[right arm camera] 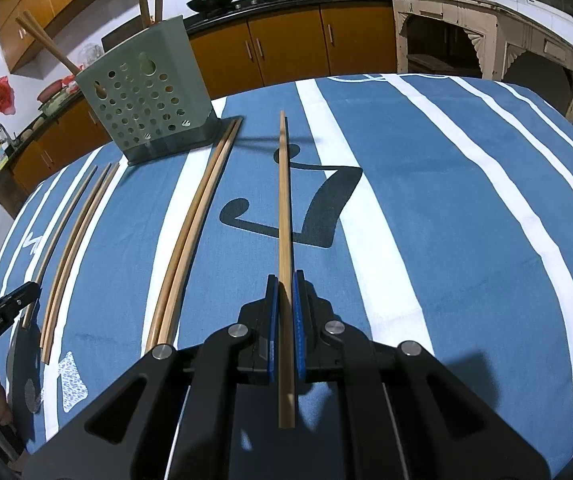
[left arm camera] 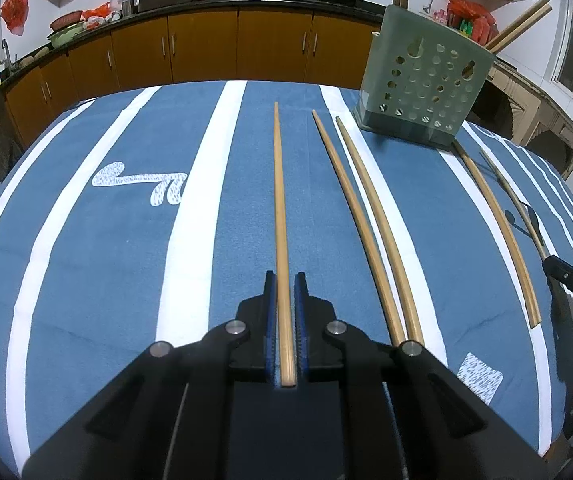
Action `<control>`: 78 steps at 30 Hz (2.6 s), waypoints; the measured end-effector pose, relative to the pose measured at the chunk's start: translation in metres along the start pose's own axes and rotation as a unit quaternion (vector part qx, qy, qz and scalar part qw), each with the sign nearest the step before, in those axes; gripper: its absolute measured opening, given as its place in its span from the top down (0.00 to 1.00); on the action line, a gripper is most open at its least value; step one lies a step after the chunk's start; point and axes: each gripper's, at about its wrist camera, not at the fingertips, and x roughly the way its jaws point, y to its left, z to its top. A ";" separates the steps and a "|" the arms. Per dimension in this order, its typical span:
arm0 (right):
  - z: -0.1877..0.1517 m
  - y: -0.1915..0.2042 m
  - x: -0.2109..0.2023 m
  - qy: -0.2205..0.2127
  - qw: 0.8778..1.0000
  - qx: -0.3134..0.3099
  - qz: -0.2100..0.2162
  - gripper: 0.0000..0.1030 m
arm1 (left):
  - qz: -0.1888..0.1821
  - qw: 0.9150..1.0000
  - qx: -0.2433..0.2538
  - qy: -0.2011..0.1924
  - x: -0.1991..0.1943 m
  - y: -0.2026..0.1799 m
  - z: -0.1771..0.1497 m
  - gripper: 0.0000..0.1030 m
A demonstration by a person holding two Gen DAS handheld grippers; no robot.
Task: Organize utensils
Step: 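Lift both held chopsticks and carry them over the green holder, then lower the chopsticks into the green holder and open both grippers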
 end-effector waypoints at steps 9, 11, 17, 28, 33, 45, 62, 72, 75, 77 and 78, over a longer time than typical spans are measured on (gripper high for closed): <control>0.007 0.004 -0.036 -0.051 0.999 -0.012 0.008 0.92 | 0.006 0.999 0.033 -0.006 -0.018 -0.003 0.000 0.92; 0.012 0.005 -0.050 -0.073 0.997 -0.014 0.007 0.92 | 0.003 0.999 0.038 -0.017 -0.029 -0.004 0.002 0.92; 0.030 0.009 -0.091 -0.144 0.989 -0.023 0.005 0.92 | -0.009 0.995 0.053 -0.080 -0.075 -0.007 0.018 0.92; 0.055 0.013 -0.128 -0.216 0.976 -0.020 0.033 0.93 | -0.039 0.981 0.028 -0.187 -0.142 -0.002 0.055 0.93; 0.061 0.015 -0.132 -0.222 0.974 -0.022 0.041 0.92 | -0.040 0.979 0.018 -0.199 -0.150 -0.001 0.064 0.92; 0.063 0.019 -0.131 -0.222 0.973 -0.024 0.052 0.93 | -0.046 0.979 0.011 -0.198 -0.151 -0.001 0.068 0.93; 0.128 0.055 -0.196 -0.306 0.940 -0.035 0.146 0.93 | -0.109 0.955 0.034 -0.275 -0.225 -0.029 0.139 0.93; 0.166 0.083 -0.169 -0.329 0.936 -0.046 0.119 0.93 | -0.109 0.946 0.037 -0.302 -0.223 -0.066 0.187 0.93; 0.172 0.089 -0.152 -0.321 0.940 -0.053 0.104 0.93 | -0.098 0.944 0.033 -0.314 -0.210 -0.073 0.198 0.93; 0.174 0.092 -0.142 -0.314 0.943 -0.058 0.094 0.93 | -0.089 0.942 0.028 -0.323 -0.200 -0.078 0.207 0.93; 0.174 0.092 -0.138 -0.309 0.945 -0.059 0.092 0.93 | -0.086 0.941 0.026 -0.327 -0.197 -0.080 0.210 0.93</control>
